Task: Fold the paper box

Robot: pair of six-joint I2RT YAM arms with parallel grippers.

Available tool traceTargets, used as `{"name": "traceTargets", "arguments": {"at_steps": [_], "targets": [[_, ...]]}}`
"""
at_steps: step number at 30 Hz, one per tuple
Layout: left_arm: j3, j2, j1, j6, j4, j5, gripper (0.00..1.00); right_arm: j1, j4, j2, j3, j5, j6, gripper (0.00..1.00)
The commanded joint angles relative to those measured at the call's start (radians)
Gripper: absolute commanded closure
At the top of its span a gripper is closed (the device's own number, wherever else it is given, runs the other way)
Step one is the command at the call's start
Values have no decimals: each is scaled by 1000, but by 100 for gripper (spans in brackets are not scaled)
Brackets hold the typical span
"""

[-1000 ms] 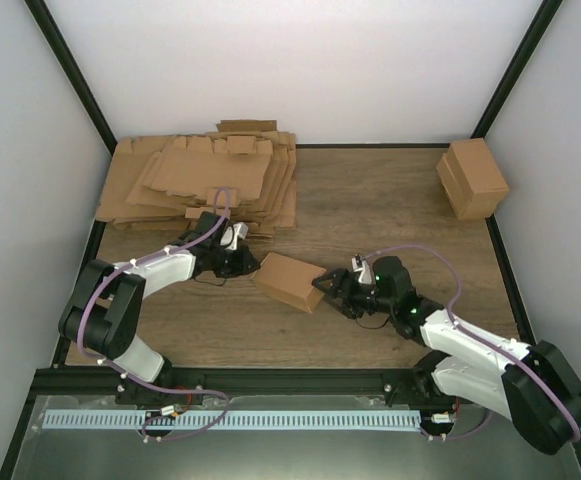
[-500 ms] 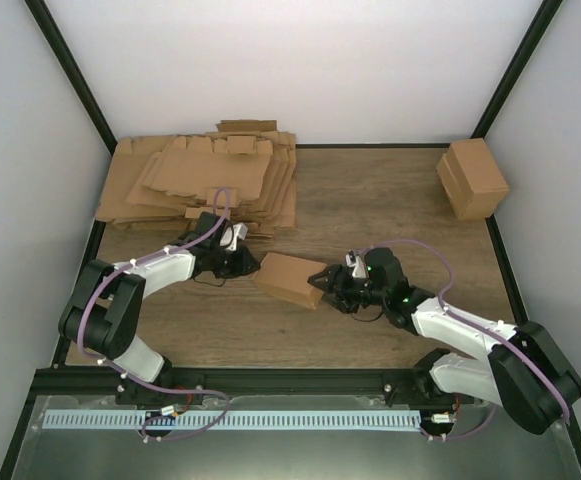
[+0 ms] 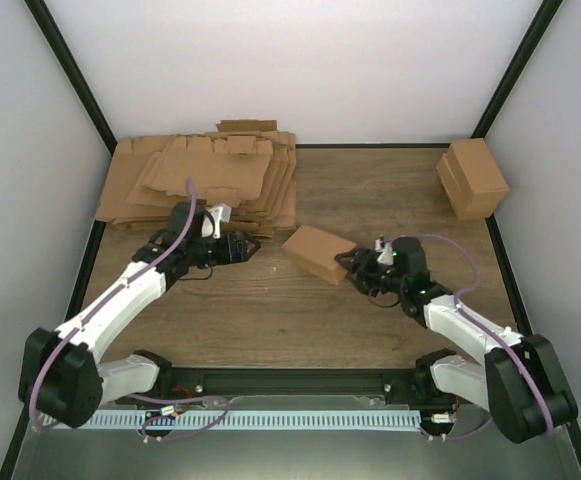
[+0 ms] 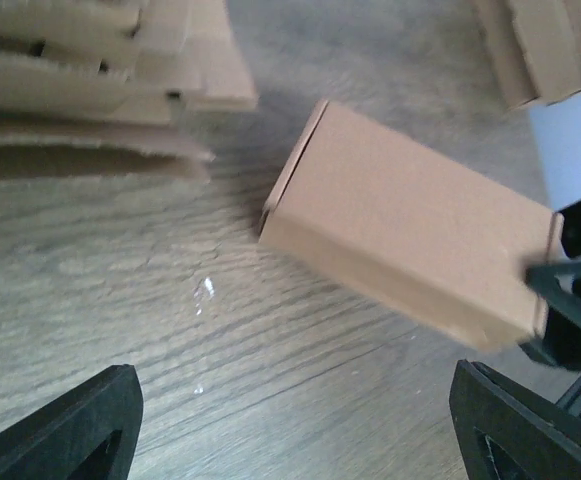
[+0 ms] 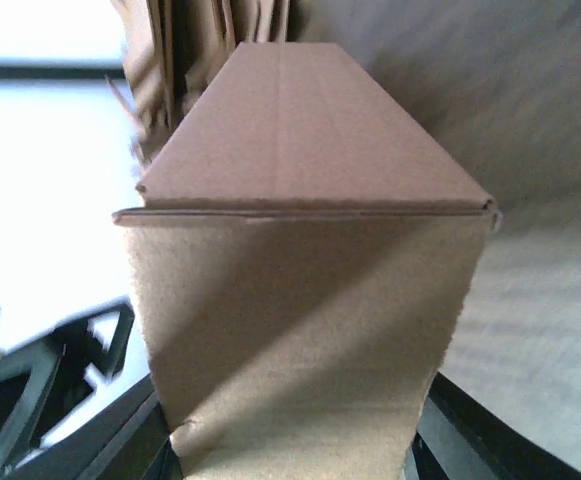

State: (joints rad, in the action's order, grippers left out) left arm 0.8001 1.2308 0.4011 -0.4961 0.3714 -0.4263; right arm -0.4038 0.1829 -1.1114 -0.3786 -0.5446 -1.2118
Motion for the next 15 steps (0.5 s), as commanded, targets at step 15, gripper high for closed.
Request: {"name": "traceTargets", "arguments": {"at_steps": [15], "targets": [[-36, -118, 2, -41, -30, -45, 12, 588, 448, -93, 15, 264, 65, 35]]}}
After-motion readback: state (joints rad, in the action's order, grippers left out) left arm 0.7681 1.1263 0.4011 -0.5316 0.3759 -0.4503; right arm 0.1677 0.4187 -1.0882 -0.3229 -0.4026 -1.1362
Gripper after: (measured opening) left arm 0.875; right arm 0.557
